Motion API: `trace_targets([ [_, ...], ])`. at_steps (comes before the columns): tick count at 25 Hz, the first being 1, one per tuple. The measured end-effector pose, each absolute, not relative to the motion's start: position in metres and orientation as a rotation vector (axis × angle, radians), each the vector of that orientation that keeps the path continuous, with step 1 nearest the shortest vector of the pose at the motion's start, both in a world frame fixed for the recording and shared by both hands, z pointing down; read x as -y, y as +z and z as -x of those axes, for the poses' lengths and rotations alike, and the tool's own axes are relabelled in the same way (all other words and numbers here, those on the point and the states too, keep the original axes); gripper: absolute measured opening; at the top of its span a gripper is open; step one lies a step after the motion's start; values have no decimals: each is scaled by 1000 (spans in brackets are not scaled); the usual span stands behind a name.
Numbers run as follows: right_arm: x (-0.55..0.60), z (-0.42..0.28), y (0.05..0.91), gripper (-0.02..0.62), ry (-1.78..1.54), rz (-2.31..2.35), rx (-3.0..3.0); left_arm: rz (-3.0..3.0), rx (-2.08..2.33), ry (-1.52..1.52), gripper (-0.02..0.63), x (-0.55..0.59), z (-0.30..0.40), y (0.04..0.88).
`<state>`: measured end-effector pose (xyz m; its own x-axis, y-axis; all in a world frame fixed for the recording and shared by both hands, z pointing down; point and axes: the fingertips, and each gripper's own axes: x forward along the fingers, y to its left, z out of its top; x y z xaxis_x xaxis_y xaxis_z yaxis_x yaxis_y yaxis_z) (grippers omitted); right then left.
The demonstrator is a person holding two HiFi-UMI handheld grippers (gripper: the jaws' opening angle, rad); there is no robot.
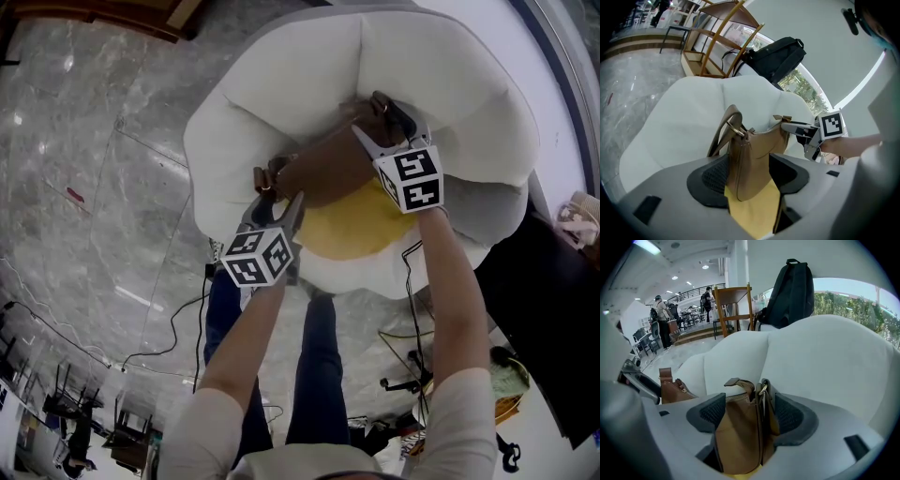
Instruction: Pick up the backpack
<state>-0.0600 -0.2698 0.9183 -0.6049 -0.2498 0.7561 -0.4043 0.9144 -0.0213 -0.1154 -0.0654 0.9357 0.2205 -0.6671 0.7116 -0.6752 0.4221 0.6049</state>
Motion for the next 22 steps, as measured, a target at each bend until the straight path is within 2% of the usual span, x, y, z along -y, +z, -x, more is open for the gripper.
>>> trace_targets([
  [15,277,65,933,310,203,-484,2250,-1161,1554,76,252,85,132,978],
  [19,275,65,940,219,202,-499,2198,-1168,1538,80,234,89,136,984],
  [22,276,62,940,186,201,-535,2187,-1201,1504,73,196,90,134,985],
])
